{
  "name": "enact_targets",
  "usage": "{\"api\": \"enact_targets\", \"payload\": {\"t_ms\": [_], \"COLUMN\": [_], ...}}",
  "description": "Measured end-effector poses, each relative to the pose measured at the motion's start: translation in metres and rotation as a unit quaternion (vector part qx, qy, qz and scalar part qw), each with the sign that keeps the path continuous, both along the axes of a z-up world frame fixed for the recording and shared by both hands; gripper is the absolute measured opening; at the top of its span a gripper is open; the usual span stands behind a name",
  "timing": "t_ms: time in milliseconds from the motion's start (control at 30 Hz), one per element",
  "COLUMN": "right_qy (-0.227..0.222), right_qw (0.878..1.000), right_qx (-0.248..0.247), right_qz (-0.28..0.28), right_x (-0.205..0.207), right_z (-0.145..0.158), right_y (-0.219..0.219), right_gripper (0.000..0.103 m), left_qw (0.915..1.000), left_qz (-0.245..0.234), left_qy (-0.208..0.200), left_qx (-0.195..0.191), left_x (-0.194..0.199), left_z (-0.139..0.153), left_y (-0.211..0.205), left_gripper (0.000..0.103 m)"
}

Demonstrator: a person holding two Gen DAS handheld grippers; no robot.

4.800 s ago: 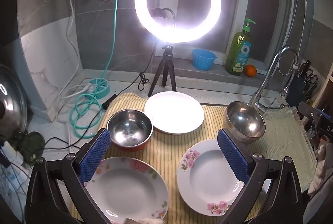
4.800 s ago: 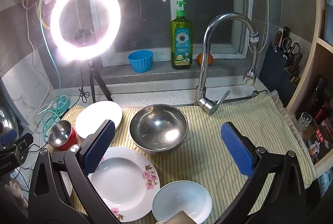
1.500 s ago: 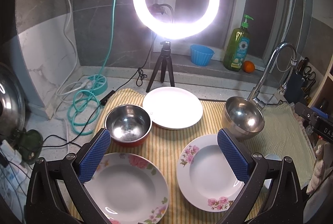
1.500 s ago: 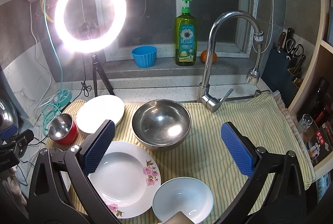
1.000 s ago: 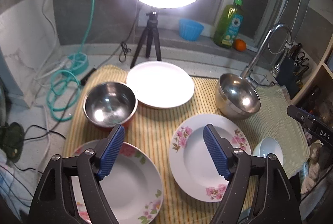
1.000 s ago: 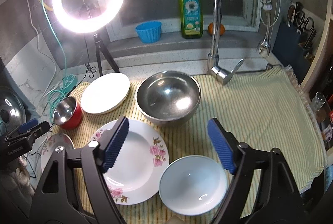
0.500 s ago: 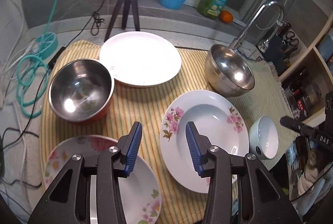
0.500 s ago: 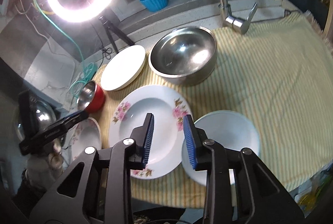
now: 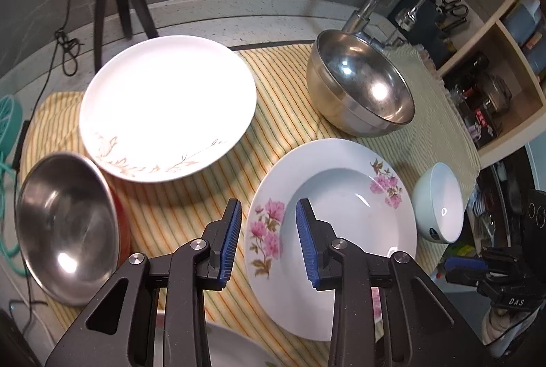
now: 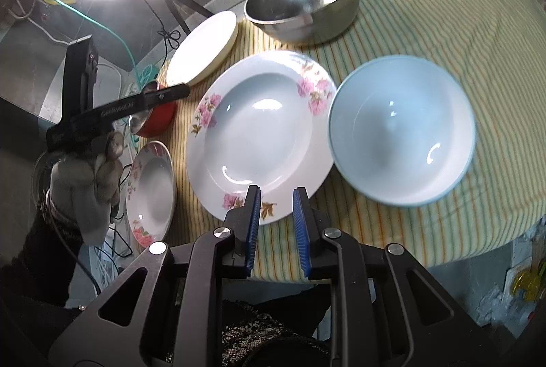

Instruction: Organize plates and bowls

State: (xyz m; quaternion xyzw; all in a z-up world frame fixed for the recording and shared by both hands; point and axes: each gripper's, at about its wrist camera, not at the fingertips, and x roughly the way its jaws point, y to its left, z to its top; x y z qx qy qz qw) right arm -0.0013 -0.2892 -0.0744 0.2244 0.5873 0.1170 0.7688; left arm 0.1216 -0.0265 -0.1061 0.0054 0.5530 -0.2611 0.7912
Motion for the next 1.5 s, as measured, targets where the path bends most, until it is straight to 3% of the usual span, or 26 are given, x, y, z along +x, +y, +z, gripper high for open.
{"api": "enact_targets", "payload": {"t_ms": [400, 1133, 1267, 1500], "right_qy": [0.045, 0.057, 0.060, 0.058], "right_qw": [0.999, 0.998, 0.997, 0.998], "right_qx": [0.010, 0.018, 0.018, 0.010], "right_qz": [-0.015, -0.033, -0.036, -0.026], "right_x": [-0.002, 0.010, 0.009, 0.011], "right_z": [-0.030, -0.048, -0.050, -0.051], "right_y": [0.003, -0.003, -0.005, -0.003], "right_gripper": [0.020, 0.020, 0.015, 0.014], "left_qw": [0.9993, 0.9970, 0.9967, 0.9962], "left_qz": [-0.022, -0.039, -0.043, -0.053], "left_qy": [0.028, 0.067, 0.069, 0.069], "left_qx": [0.006, -0.002, -0.004, -0.002], "left_x": [0.020, 0.033, 0.034, 0.035], "left_z": [-0.018, -0.037, -0.037, -0.038], "left_y": [-0.001, -0.013, -0.012, -0.014], "left_gripper": [0.031, 0.026, 0.026, 0.026]}}
